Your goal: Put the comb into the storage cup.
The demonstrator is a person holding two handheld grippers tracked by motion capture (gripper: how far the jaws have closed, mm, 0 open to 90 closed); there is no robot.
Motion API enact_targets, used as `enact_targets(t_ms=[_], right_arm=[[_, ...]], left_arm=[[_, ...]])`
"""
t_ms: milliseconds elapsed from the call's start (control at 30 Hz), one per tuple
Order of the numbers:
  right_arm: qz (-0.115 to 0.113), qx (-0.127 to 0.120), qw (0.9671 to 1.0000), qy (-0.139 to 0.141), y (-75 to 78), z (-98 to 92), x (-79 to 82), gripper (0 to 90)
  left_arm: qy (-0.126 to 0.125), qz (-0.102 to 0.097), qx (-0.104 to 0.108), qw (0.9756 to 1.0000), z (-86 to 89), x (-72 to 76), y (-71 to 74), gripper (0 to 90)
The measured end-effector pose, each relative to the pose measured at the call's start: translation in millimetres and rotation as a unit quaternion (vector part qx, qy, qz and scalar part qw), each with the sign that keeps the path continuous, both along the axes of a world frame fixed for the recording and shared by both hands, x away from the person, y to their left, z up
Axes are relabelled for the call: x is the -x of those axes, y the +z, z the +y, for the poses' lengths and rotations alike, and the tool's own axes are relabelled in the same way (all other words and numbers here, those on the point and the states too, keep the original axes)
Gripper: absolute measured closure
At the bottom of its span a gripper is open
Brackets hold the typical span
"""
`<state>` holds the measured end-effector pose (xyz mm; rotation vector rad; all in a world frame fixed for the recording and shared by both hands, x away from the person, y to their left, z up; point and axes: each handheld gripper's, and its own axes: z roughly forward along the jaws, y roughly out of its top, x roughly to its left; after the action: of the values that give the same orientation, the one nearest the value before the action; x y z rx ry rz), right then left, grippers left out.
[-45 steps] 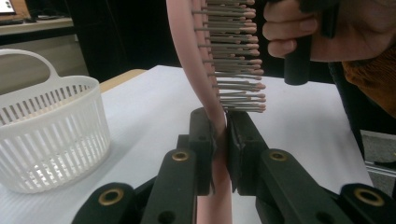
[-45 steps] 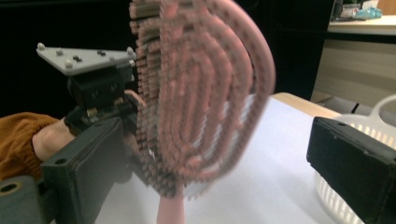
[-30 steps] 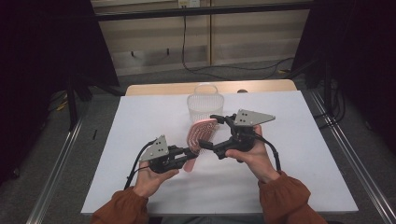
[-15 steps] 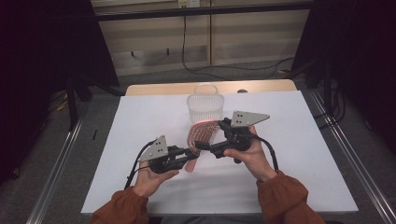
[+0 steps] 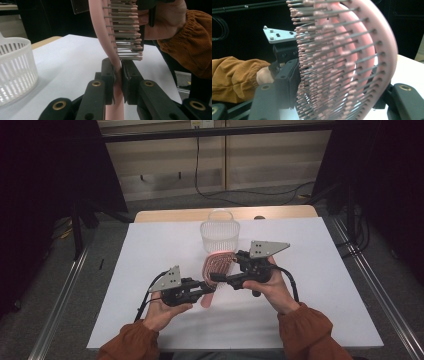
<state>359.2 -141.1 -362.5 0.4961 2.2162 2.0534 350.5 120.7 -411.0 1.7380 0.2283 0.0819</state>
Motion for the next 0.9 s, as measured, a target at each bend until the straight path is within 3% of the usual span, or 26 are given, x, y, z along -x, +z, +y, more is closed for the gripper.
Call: enact_targets(t_ms=[267,567,900], right_arm=[[-0.002,-0.003,1.0000,0.008,-1.8,0.4,-2.5,38.9],[-0.003,-0.001,0.9998,0.019,0.0,0.4,0.3,49.8],[0.017,0.008,0.9997,0.017,2.0,-4.1,-0.6,59.1]], left_arm=[[-0.009,-0.001,-0.006,0.9999,-2.2,-1.5,-1.4,81.4],[-0.014,0.004,-0.007,0.9999,-4.3,-2.6,-1.9,81.1],[-0.011,0.010,-0.014,0.9998,-10.9,-6.7,-2.9,77.7]])
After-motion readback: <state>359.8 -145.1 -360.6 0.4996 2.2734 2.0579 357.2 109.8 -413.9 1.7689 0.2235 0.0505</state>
